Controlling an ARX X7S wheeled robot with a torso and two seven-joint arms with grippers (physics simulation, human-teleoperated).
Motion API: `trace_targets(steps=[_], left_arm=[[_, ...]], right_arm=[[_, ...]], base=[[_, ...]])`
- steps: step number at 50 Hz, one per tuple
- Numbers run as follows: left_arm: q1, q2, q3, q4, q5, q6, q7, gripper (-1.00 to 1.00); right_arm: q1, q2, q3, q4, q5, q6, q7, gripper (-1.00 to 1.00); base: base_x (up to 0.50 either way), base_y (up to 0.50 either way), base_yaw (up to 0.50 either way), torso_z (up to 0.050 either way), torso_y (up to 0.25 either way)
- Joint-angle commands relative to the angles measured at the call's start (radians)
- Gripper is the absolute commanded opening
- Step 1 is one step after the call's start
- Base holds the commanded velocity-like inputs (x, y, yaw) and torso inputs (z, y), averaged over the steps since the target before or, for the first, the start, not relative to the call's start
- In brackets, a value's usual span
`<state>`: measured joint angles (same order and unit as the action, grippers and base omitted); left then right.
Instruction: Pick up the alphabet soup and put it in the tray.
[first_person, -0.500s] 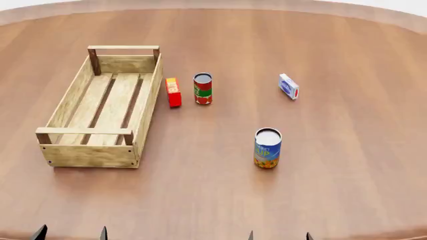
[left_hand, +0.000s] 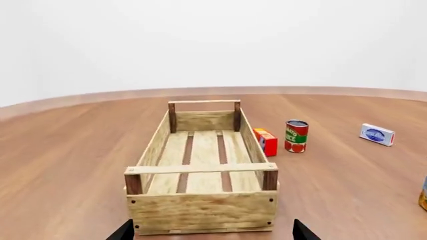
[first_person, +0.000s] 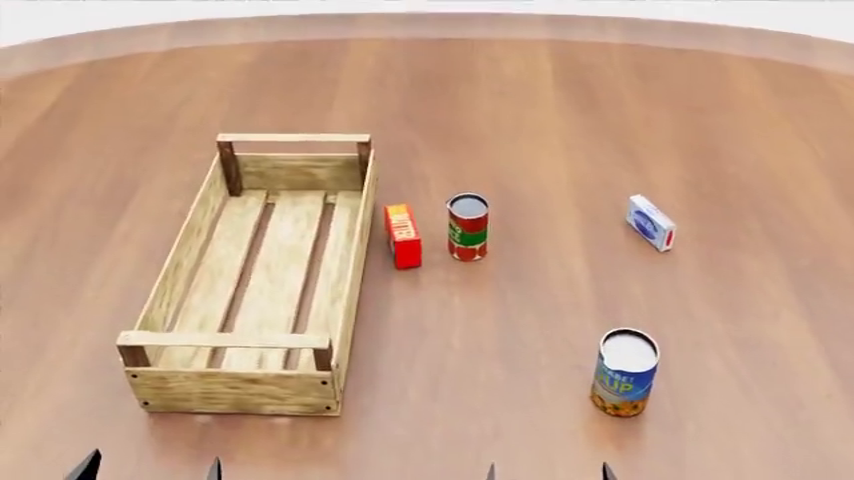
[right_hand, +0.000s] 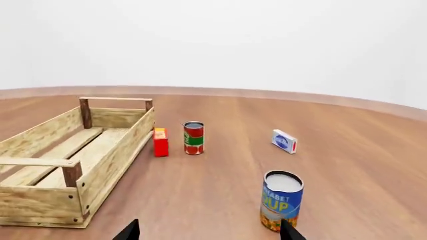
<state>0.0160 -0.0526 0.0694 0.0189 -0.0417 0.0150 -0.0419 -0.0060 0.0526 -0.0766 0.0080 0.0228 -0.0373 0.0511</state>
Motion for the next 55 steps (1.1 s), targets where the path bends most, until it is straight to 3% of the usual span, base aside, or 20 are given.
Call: trace_targets(steps=[1,35,54,55], left_arm=[[0.002,-0.020,0.026,-0.003,-0.014,0.010,-0.019,1.00],[0.000,-0.060,0.073,0.000,-0.044,0.013,-0.061,1.00],[0.001,-0.077,0.090,0.008,-0.057,0.013,-0.081,1.00],[0.005,-0.081,0.085,0.025,-0.064,0.006,-0.082,1.00]], right_arm=[[-0.003,0.021,-0.024,-0.012,0.021,0.002,0.016,1.00],[-0.004,0.060,-0.065,-0.022,0.084,0.004,0.037,1.00],[0.000,0.076,-0.086,-0.019,0.089,0.003,0.060,1.00],[-0.027,0.076,0.024,-0.169,0.239,0.153,0.144,1.00]], base=[[0.42,0.29,0.00,0.000,0.000],[0.48,0.28,0.00,0.000,0.000],[0.50,0.13,0.00,0.000,0.001],[0.00,0.00,0.00,0.000,0.000]])
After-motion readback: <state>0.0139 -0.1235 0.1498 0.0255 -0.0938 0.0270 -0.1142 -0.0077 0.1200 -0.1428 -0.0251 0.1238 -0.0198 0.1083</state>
